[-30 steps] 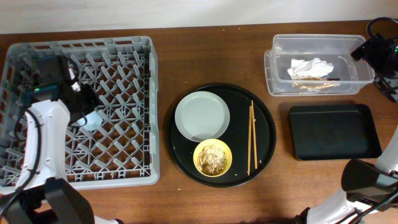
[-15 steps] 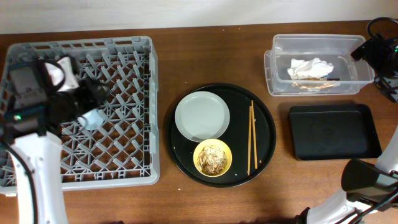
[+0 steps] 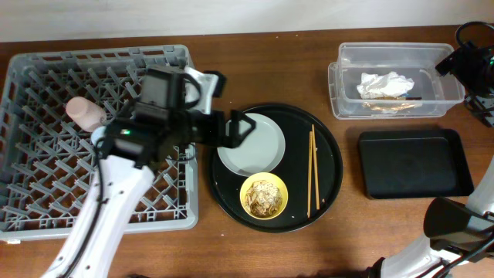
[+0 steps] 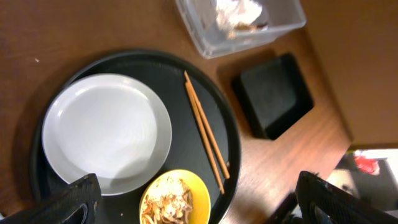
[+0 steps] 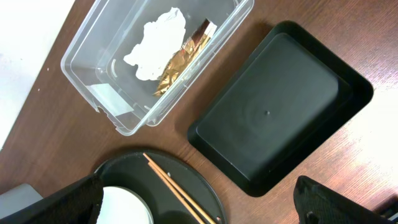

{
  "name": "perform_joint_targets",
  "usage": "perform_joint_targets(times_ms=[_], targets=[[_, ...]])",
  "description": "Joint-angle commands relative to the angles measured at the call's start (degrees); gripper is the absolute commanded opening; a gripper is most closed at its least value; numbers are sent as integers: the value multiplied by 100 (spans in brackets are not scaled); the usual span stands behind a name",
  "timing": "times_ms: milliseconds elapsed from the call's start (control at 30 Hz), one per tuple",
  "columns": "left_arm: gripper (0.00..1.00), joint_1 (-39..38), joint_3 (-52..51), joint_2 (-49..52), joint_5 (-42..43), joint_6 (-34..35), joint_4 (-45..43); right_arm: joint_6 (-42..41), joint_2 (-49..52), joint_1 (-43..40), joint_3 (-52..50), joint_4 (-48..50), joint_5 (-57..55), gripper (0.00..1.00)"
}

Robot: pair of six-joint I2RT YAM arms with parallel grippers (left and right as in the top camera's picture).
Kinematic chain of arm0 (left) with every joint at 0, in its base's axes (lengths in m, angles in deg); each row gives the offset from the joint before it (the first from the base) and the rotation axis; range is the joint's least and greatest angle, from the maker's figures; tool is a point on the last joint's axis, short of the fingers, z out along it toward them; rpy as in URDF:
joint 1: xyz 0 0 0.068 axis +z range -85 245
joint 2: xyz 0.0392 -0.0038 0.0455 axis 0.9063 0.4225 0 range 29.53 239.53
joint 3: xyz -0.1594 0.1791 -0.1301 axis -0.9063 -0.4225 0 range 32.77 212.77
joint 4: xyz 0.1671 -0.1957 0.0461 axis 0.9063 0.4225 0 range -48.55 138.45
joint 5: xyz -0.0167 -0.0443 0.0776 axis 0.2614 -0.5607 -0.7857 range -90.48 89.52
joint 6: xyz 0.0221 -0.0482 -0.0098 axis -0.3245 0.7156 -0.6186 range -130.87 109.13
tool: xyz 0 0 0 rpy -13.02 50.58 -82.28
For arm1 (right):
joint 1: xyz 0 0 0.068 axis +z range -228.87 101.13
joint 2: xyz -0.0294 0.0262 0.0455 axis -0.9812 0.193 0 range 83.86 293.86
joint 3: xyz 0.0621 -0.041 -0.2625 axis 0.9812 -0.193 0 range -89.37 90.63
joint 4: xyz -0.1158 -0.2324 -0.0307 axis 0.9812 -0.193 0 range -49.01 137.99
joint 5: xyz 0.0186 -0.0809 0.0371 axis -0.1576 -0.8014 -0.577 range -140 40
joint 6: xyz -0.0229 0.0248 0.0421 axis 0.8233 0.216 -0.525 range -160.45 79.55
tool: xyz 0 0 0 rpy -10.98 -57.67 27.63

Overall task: Sort waste into correct bins and load items into the dishwasher rack
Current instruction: 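Reach the left gripper to the white plate and grasp its rim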

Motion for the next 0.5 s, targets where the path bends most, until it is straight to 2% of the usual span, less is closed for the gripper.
perform_joint_targets(times_ms=[0, 167, 233, 467], targets=[[99, -505, 317, 501, -863, 44, 282, -31, 0, -20, -2, -31, -76, 99], [99, -938, 1821, 1847, -1353, -750, 1403, -31, 0, -20, -2, -31, -76, 99], [99, -1104, 2083, 2308, -1832, -737, 1193, -31, 0, -20, -2, -33, -76, 99], [99, -1694, 2081, 3244, -3362, 291, 332, -31, 0, -20, -2, -33, -76, 99]])
